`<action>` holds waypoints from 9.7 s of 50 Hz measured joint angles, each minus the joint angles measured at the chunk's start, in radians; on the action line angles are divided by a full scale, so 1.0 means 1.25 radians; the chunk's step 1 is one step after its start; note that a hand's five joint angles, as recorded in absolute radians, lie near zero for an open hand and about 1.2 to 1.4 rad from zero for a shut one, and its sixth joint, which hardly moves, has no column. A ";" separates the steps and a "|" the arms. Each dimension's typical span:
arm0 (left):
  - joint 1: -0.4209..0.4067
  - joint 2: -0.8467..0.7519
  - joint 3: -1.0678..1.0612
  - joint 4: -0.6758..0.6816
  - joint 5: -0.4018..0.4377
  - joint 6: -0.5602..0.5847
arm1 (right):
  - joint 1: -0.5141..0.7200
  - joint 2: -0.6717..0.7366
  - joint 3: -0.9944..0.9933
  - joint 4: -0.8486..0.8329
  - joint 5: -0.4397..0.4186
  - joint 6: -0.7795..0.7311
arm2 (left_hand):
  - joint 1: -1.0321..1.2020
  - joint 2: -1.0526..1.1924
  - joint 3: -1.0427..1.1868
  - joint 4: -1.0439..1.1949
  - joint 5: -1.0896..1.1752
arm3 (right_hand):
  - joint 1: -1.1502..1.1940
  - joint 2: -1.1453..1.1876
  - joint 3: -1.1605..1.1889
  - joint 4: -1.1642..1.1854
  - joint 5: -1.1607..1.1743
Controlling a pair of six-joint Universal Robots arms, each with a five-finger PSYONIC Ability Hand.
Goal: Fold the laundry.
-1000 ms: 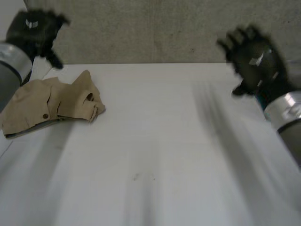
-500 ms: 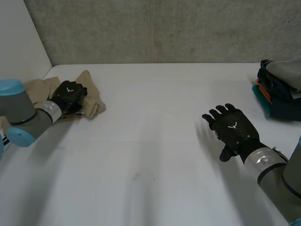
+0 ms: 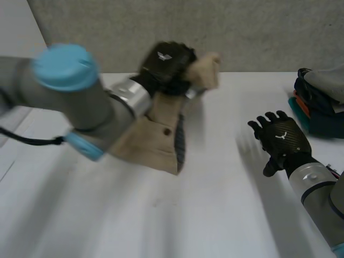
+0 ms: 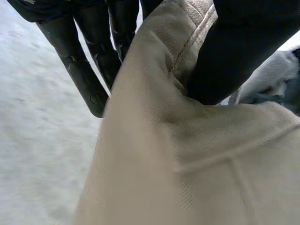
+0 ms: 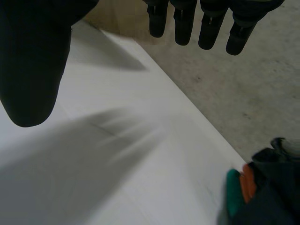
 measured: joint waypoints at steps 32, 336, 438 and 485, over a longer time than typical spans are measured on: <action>0.243 0.155 -0.157 -0.036 0.049 0.031 | 0.067 -0.095 -0.070 0.135 0.138 0.167 | -0.746 -0.783 -0.772 -0.788 -0.703 | 0.000 0.000 0.000 0.000 0.000; 0.100 -0.062 -0.200 0.195 -0.190 0.294 | 0.098 0.411 -0.567 0.327 0.158 0.154 | -0.734 -0.782 -0.771 -0.787 -0.702 | 0.282 0.298 0.279 0.277 0.277; 0.076 -0.014 -0.096 -0.260 -0.258 0.174 | 0.244 0.473 -0.865 0.455 0.084 0.214 | -0.734 -0.783 -0.772 -0.787 -0.704 | -0.013 -0.011 -0.004 -0.003 0.001; 0.148 0.168 -0.119 -0.203 0.218 -0.072 | 0.401 0.627 -0.764 -0.029 0.192 0.098 | -0.732 -0.783 -0.772 -0.787 -0.704 | 0.599 0.662 0.639 0.638 0.536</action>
